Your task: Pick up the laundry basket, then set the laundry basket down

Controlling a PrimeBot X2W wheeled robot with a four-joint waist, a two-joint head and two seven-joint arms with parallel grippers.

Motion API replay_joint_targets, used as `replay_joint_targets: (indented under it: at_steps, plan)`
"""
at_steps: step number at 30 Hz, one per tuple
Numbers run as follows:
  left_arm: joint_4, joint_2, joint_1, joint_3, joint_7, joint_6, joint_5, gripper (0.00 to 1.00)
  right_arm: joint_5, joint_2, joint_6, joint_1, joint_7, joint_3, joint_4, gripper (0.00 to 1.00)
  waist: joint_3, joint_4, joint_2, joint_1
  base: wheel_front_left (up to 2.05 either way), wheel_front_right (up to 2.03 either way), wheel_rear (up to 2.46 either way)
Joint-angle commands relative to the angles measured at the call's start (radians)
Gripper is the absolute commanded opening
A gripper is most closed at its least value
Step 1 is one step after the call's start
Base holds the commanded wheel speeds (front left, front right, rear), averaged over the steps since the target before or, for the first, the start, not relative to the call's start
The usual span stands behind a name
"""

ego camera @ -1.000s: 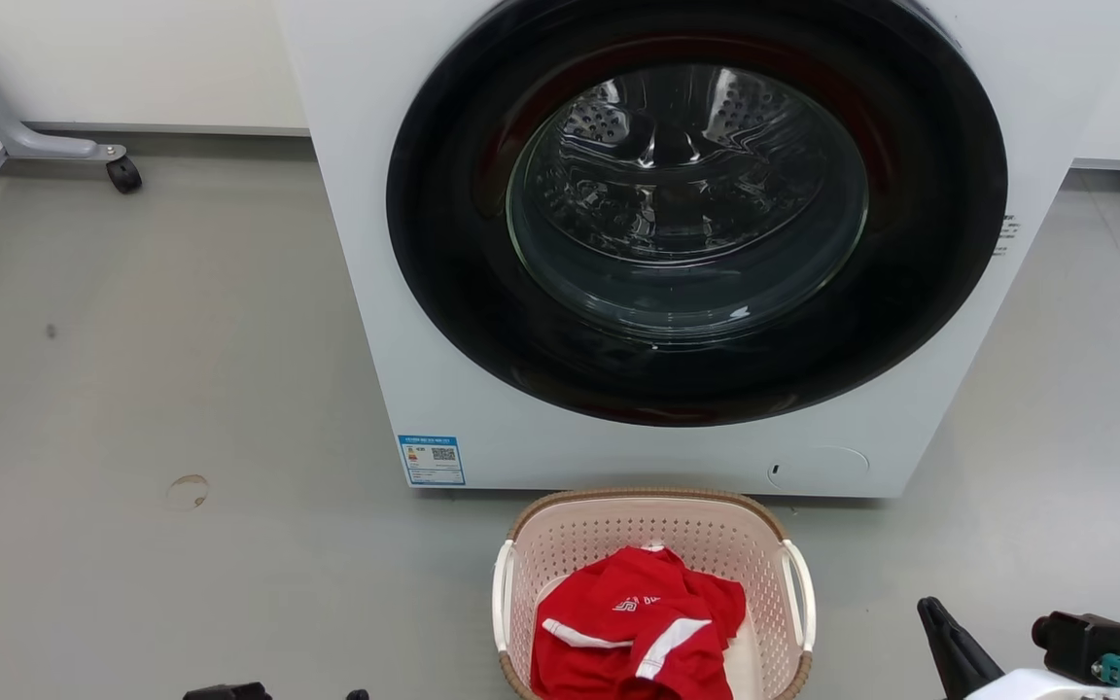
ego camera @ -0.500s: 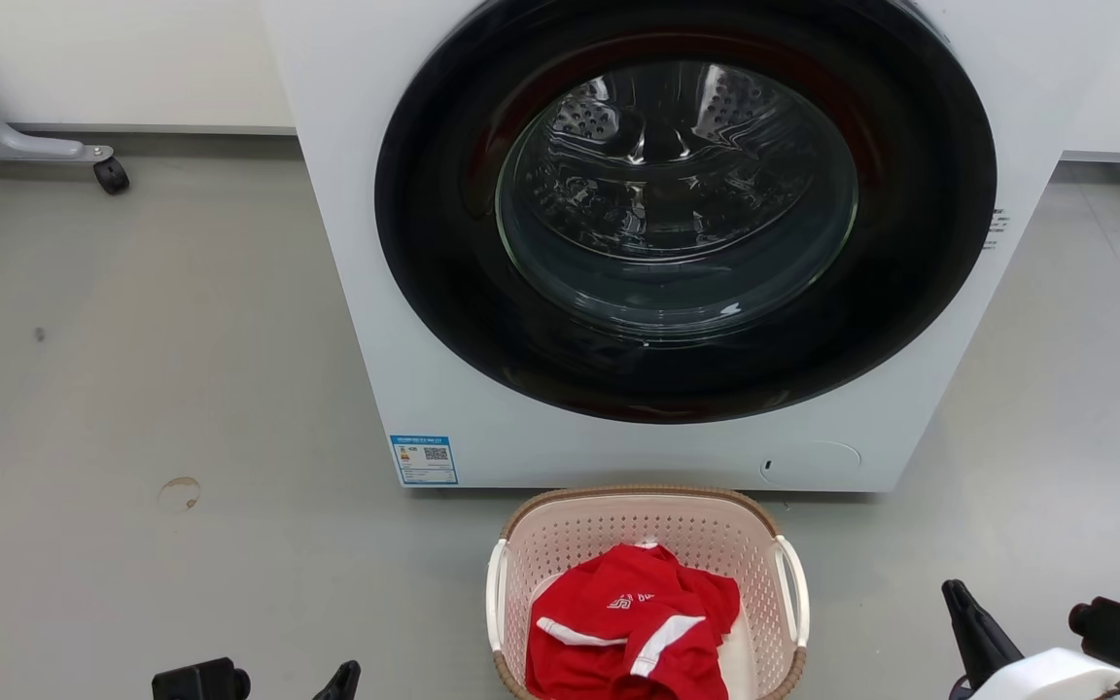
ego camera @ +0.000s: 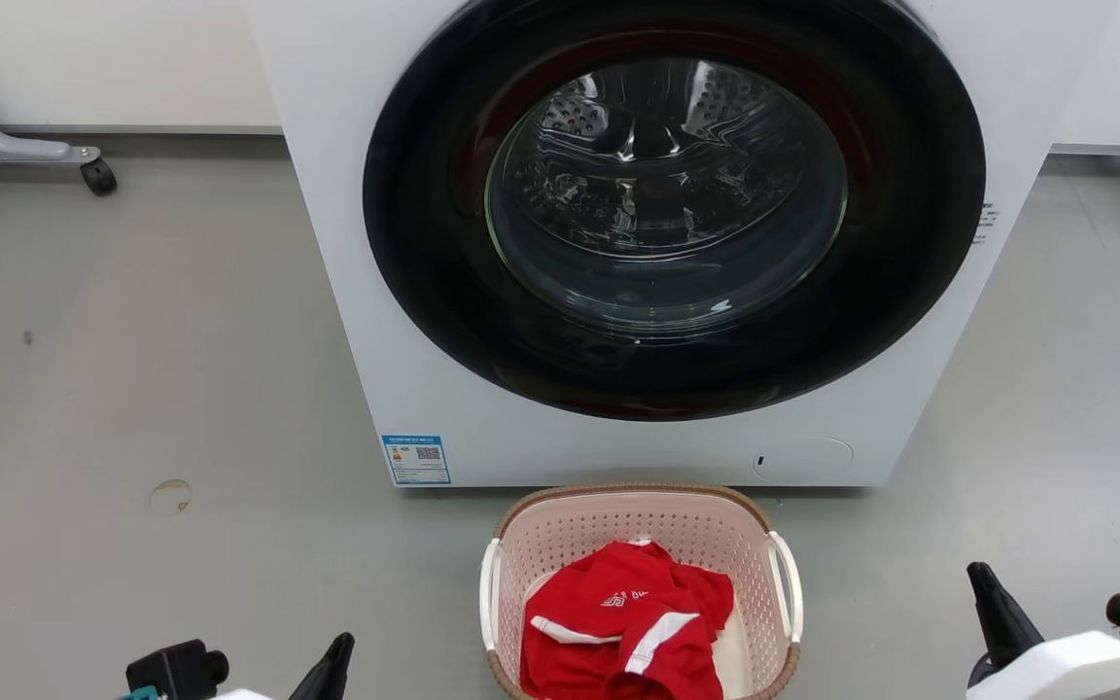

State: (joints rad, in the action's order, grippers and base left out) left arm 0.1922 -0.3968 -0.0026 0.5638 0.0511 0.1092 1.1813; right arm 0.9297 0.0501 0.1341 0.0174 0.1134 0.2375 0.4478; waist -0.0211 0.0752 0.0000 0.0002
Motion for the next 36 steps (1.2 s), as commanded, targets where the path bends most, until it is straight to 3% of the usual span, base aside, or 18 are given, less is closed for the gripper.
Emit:
replay_joint_targets:
  at_steps: [1,36]
  plan:
    - [-0.015,-0.008,-0.046,-0.042,-0.005,-0.013,0.019,0.0,0.025,0.019,-0.001,0.051,-0.008,-0.014,-0.031,0.0,0.0,-0.001,0.0,-0.0002,0.0,0.0,0.0]
    - [0.012,0.125,-0.069,-0.288,-0.053,-0.109,0.212,0.0,0.304,0.012,-0.002,0.068,-0.1,-0.156,-0.104,0.0,0.011,-0.033,0.0,-0.0002,0.0,0.0,0.0]
